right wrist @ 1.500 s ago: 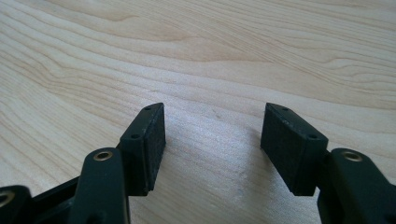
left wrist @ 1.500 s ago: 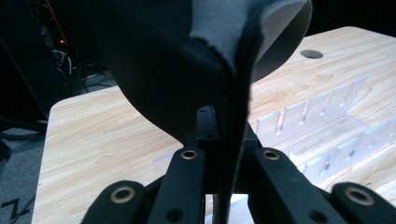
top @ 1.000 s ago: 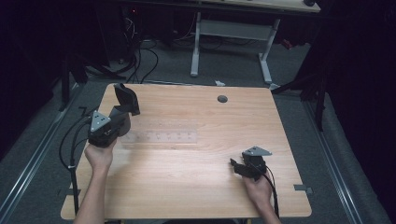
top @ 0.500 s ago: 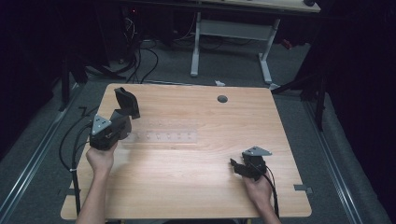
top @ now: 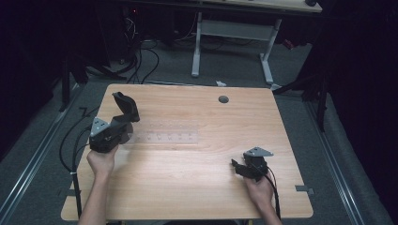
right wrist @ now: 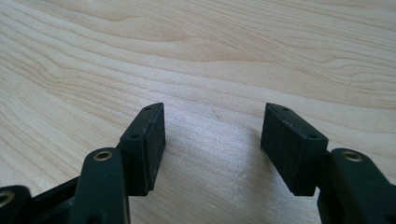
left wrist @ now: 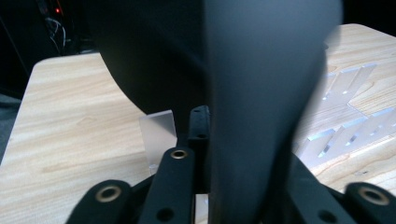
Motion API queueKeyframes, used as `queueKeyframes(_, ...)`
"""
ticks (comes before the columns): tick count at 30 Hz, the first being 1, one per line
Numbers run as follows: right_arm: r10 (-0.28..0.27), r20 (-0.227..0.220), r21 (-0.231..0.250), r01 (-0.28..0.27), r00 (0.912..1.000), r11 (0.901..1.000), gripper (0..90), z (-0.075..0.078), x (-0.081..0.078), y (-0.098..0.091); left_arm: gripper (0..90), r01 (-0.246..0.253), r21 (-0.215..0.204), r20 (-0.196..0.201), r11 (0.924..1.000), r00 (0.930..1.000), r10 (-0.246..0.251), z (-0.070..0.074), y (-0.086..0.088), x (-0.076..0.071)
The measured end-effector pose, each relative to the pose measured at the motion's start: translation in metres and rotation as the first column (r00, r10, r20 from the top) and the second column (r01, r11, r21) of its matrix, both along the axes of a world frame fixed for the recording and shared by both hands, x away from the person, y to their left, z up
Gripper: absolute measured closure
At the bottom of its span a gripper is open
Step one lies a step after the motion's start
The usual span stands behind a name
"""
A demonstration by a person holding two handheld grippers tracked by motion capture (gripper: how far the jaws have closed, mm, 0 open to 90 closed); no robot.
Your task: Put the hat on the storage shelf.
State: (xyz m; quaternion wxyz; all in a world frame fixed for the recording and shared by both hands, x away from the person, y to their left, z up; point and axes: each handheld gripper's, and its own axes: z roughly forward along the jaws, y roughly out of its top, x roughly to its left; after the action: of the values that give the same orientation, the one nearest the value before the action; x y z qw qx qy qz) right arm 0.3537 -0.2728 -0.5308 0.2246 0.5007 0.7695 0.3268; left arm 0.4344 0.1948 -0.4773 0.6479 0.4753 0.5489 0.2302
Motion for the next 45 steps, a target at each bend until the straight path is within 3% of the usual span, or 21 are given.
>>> queueKeyframes(4, -0.001, -0.001, 0.004, 0.001, 1.0, 1.0, 40.4, 0.0, 0.0, 0.0, 75.7, -0.011, 0.003, -0.015, 0.9999, 0.9998, 0.011, 0.002, 0.003, -0.002)
queueKeyframes(8, -0.001, -0.002, 0.005, 0.001, 1.0, 1.0, 40.4, 0.0, 0.0, 0.0, 66.0, -0.024, 0.0, -0.029, 0.9997, 0.9993, 0.024, 0.003, 0.005, -0.003)
queueKeyframes(10, -0.002, -0.004, 0.008, 0.002, 1.0, 1.0, 40.4, 0.0, 0.0, 0.0, 53.3, -0.037, 0.004, -0.05, 0.9993, 0.9981, 0.037, 0.002, 0.006, -0.003)
queueKeyframes(11, -0.002, -0.003, 0.007, 0.002, 1.0, 1.0, 40.4, 0.0, 0.0, -0.001, 50.0, -0.042, -0.005, -0.071, 0.9991, 0.9966, 0.041, 0.002, 0.007, -0.002)
queueKeyframes(16, -0.002, -0.003, 0.01, 0.002, 1.0, 1.0, 40.4, 0.0, 0.0, -0.001, 39.9, -0.048, -0.016, -0.087, 0.9987, 0.9951, 0.047, 0.007, 0.01, -0.006)
queueKeyframes(25, -0.002, -0.003, 0.01, 0.002, 1.0, 0.9999, 40.3, 0.0, 0.0, -0.001, 36.3, -0.054, -0.025, -0.096, 0.9982, 0.9941, 0.051, 0.011, 0.015, -0.019)
queueKeyframes(37, -0.002, -0.003, 0.008, 0.002, 1.0, 1.0, 40.3, 0.0, 0.0, -0.001, 36.1, -0.06, -0.048, -0.099, 0.997, 0.9935, 0.055, 0.004, 0.025, -0.048)
queueKeyframes(42, -0.002, -0.003, 0.008, 0.002, 1.0, 1.0, 40.3, 0.0, 0.0, -0.001, 36.0, -0.042, -0.058, -0.111, 0.9974, 0.9932, 0.036, -0.005, 0.019, -0.059)
queueKeyframes(45, -0.002, -0.003, 0.008, 0.002, 1.0, 1.0, 40.3, 0.0, 0.0, -0.001, 35.7, -0.032, -0.021, -0.154, 0.9993, 0.9876, 0.028, -0.026, 0.006, -0.064)
